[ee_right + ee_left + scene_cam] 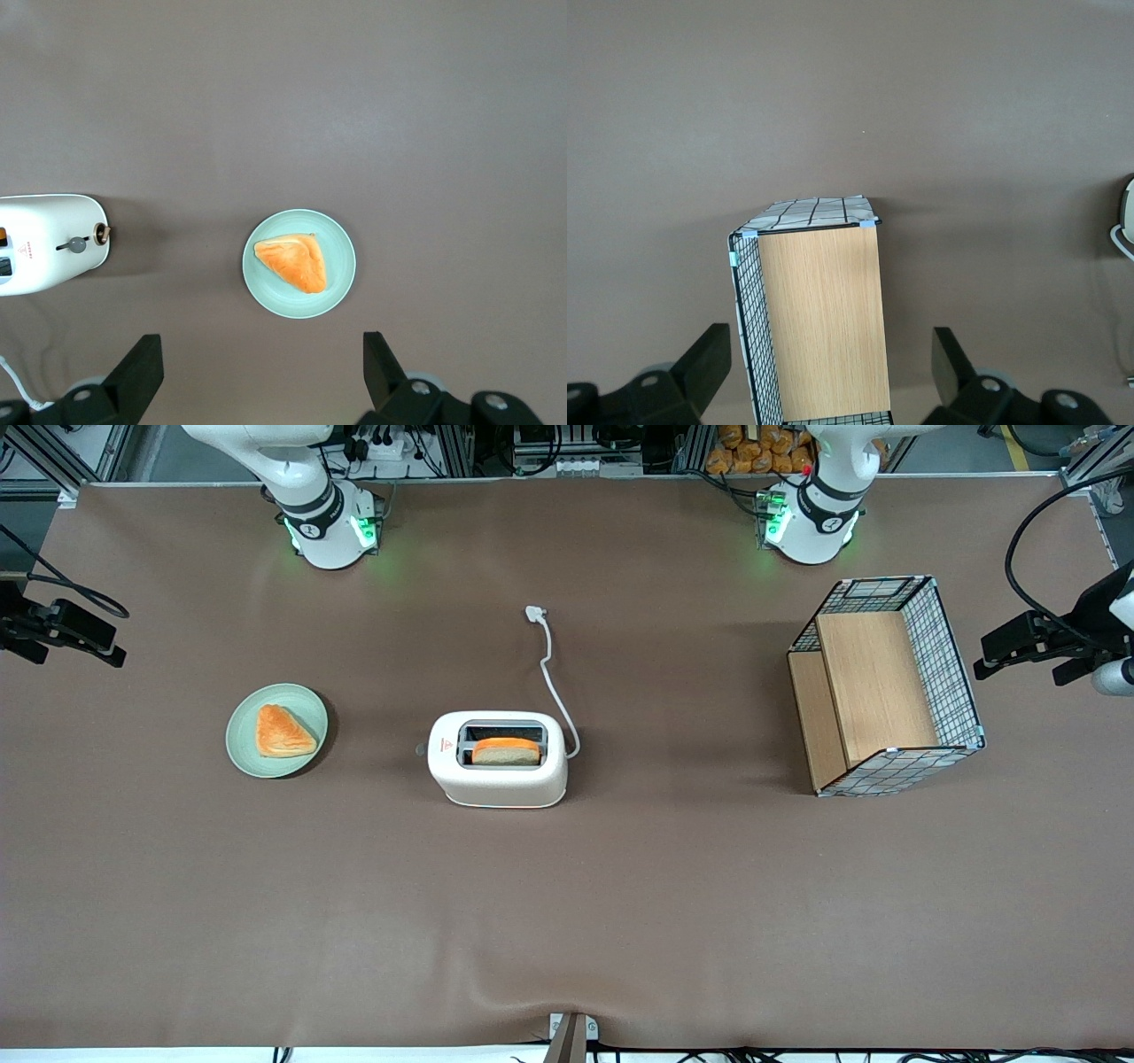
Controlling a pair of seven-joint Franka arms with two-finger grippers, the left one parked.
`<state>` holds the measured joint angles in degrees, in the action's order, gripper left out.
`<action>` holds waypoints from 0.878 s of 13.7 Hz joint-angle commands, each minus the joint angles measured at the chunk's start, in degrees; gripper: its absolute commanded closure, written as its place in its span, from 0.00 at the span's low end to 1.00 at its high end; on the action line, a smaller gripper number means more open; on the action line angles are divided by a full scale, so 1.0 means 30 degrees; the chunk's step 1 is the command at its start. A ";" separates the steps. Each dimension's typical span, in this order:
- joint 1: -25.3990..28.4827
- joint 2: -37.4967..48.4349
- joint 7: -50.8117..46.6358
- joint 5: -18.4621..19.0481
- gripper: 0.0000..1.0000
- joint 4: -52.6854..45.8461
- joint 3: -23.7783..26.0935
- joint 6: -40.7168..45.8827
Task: Press toaster button with right arm
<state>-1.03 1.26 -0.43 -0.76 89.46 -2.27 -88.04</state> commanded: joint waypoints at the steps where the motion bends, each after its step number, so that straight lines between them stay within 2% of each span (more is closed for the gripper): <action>1: -0.0417 -0.0009 0.0114 0.0371 0.00 -0.0202 0.0374 0.0166; 12: -0.0124 -0.0798 0.0114 0.0400 0.00 0.0003 0.0375 0.0781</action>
<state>-1.11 0.11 -0.42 -0.74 89.68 -1.95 -86.40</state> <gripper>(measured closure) 0.000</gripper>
